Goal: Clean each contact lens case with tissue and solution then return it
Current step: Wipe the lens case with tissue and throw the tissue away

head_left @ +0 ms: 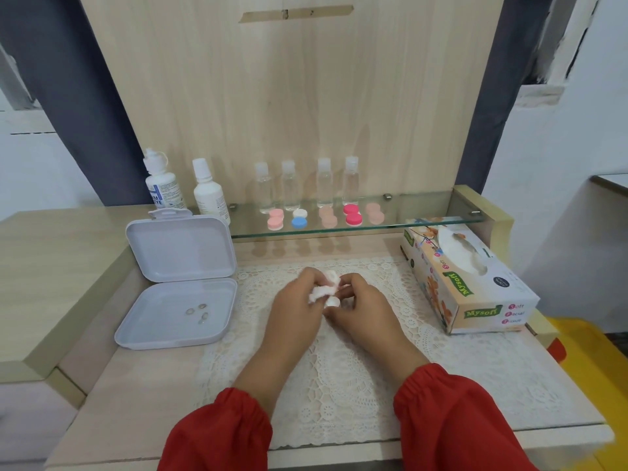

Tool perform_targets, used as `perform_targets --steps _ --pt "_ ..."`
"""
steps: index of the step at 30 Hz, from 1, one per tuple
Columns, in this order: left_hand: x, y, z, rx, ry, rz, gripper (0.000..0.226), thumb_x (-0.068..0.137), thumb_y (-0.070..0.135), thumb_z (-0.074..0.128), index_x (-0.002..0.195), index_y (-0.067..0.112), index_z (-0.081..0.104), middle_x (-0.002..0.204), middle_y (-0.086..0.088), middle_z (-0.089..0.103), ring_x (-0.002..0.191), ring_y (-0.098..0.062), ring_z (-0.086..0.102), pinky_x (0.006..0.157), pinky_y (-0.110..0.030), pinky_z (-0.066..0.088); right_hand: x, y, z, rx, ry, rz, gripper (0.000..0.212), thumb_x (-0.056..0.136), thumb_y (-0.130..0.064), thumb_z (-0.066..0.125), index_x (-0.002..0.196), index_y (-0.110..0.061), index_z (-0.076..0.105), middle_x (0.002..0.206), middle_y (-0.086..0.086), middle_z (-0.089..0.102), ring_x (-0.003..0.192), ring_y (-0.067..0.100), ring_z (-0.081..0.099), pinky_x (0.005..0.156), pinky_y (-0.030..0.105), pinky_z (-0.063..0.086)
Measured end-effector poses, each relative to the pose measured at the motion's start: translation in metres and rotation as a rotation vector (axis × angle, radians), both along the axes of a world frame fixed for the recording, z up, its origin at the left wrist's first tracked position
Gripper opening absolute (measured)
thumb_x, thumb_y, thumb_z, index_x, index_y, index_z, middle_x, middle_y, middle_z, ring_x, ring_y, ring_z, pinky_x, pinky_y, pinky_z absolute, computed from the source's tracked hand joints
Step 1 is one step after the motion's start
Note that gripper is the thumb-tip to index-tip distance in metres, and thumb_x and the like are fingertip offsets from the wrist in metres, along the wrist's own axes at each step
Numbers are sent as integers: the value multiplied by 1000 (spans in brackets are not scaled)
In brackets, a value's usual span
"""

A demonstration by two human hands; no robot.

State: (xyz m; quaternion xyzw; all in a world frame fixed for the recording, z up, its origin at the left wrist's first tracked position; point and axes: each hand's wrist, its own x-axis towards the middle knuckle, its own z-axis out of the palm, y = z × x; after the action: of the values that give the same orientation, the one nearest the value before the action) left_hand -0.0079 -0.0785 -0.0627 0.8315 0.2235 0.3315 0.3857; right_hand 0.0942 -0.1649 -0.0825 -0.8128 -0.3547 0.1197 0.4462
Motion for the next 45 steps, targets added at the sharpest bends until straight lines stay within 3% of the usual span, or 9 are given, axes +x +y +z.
perform_targets --steps 4,10,15,19,28,34,38,41,45 --pt "8 2 -9 275 260 -60 17 89 11 52 100 24 54 94 -1 55 85 -19 54 74 -36 48 0 -4 4 35 86 26 48 77 -19 66 120 -30 48 99 -13 63 87 2 60 72 24 48" --pt "15 8 -2 426 411 36 20 93 20 52 111 26 53 104 0 48 98 -21 45 75 -27 36 3 -4 3 56 119 11 58 77 -12 68 127 -27 41 101 -7 62 93 10 59 85 33 51" --pt "25 14 9 50 392 -3 15 87 13 59 99 21 55 102 -1 57 90 -17 54 71 -29 45 5 -3 1 51 133 12 62 75 -12 70 127 -25 39 100 -8 65 91 8 60 79 30 51" --pt "21 17 17 -448 3 84 15 84 4 62 90 16 57 93 -1 60 77 -12 55 56 -18 42 4 -3 0 67 133 13 61 76 -11 70 127 -24 40 91 -13 66 82 2 57 70 23 45" --pt "12 12 -6 561 362 24 14 92 21 52 104 27 52 90 7 40 87 -17 39 70 -25 31 5 -2 0 81 129 -6 59 78 -17 73 127 -24 40 94 -11 67 94 4 60 83 29 51" --pt "28 9 9 289 483 10 12 91 18 54 102 21 52 102 -3 54 96 -22 50 73 -30 42 7 -2 -1 78 123 1 58 76 -12 72 124 -24 41 94 -11 66 92 3 60 78 25 50" --pt "23 22 21 -325 221 -18 15 87 5 55 97 16 55 94 2 58 79 -12 53 58 -19 43 6 -2 -1 73 131 20 56 76 -15 71 123 -27 42 93 -14 67 86 -2 56 71 21 44" --pt "8 38 24 -156 91 -30 15 88 2 57 91 16 56 89 8 60 79 -8 54 59 -9 39 5 -3 -1 82 106 44 55 77 -16 68 124 -30 43 94 -16 67 82 -2 54 71 22 42" --pt "-3 45 20 86 256 -223 26 86 11 63 86 36 57 92 8 68 87 -9 61 75 -27 49 2 -7 1 131 74 86 45 80 -23 71 116 -37 47 94 -14 64 84 -1 58 74 23 49"
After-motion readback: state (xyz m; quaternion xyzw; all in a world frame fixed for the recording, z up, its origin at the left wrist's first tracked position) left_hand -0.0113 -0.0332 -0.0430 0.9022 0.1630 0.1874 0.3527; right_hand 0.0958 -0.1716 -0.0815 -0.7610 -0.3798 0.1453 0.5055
